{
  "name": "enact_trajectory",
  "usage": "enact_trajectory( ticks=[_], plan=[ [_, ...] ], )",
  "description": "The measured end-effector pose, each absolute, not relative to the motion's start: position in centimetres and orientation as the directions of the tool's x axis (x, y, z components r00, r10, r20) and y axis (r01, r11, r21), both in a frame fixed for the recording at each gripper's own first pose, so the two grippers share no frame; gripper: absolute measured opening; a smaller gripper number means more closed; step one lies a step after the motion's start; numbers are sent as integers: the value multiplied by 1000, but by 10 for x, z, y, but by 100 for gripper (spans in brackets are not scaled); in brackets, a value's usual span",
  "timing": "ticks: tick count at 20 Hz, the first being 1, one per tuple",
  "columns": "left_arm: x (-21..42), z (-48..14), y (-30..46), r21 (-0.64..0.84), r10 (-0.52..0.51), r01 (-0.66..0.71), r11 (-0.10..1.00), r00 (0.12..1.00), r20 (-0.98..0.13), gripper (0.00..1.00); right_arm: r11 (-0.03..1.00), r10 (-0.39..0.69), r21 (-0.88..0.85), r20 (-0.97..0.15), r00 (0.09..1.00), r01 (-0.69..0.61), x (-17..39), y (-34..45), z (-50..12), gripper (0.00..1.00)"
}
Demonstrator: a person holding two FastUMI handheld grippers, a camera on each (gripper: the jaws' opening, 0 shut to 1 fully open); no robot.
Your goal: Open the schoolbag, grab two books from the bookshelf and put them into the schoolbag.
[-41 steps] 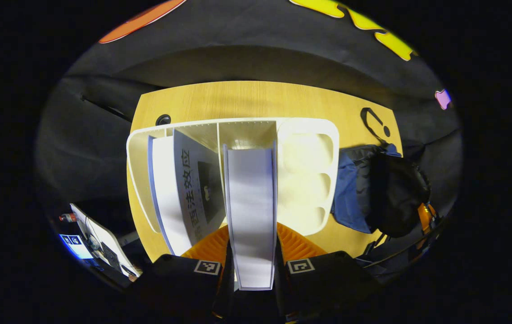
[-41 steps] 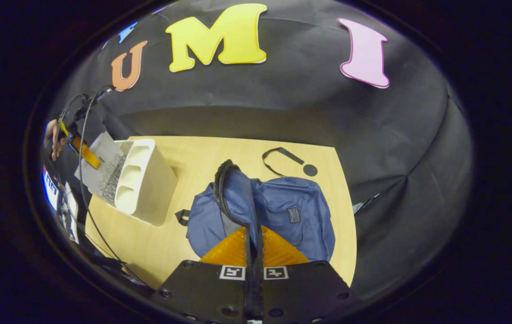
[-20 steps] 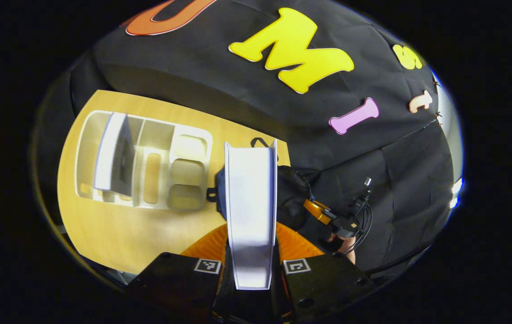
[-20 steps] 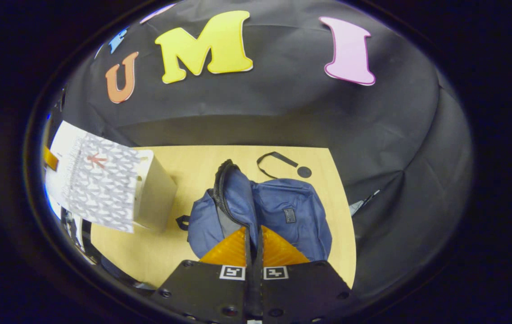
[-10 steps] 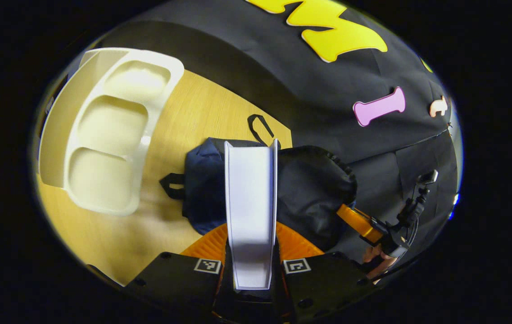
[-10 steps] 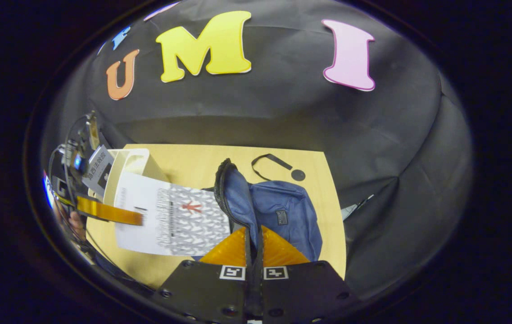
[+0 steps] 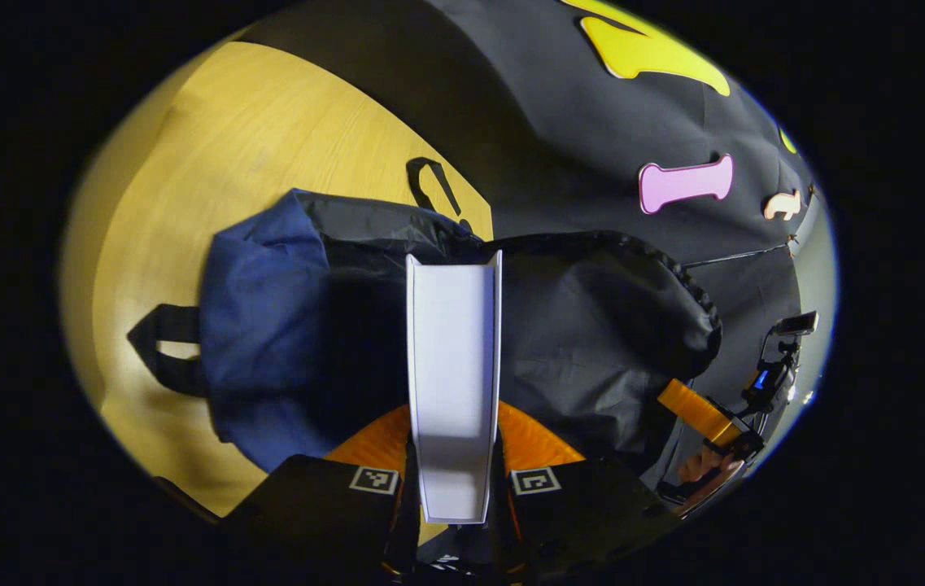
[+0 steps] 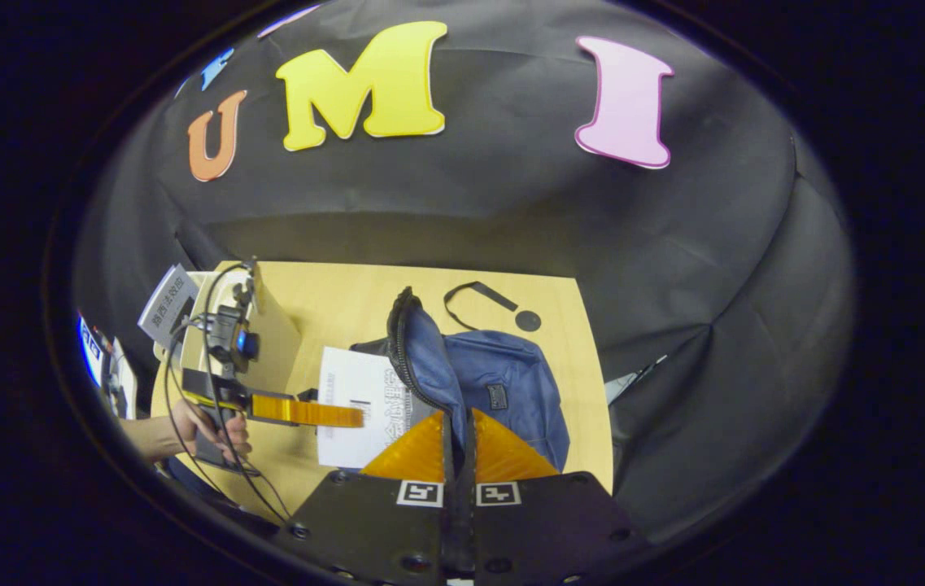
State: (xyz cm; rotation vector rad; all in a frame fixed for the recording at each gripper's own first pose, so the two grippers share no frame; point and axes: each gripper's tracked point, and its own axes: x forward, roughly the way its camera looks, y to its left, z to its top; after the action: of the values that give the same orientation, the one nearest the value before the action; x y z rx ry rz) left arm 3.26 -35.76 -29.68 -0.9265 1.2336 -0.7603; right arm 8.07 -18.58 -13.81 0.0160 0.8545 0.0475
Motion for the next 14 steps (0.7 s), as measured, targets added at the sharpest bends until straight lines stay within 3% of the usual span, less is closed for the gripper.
enact_trajectory(
  ticks=[4, 5, 6, 8, 9, 10, 14],
  plan=[
    [35, -317, -371, -921, -906, -75, 383, 167, -390, 36, 999, 30, 3, -753, 657, -43, 87, -185, -137, 0],
    [35, -322, -372, -915, -900, -77, 396, 164, -404, 36, 999, 35, 5, -756, 654, -47, 87, -182, -137, 0],
    [35, -338, -367, -874, -860, -52, 483, 157, -485, 41, 999, 39, 8, -760, 649, -50, 88, -180, -138, 0],
    [32, -364, -351, -773, -769, 38, 634, 134, -625, 63, 998, 49, 21, -768, 638, -51, 88, -176, -142, 0],
    [34, -369, -346, -730, -732, 67, 680, 115, -672, 84, 998, 48, 20, -770, 636, -51, 89, -175, -142, 0],
    [34, -372, -339, -677, -684, 96, 730, 102, -723, 77, 999, 46, 17, -770, 636, -51, 89, -175, -142, 3],
    [52, -345, -309, -440, -485, 221, 871, 235, -843, 80, 998, 50, 22, -775, 630, -52, 87, -171, -142, 0]
  ],
)
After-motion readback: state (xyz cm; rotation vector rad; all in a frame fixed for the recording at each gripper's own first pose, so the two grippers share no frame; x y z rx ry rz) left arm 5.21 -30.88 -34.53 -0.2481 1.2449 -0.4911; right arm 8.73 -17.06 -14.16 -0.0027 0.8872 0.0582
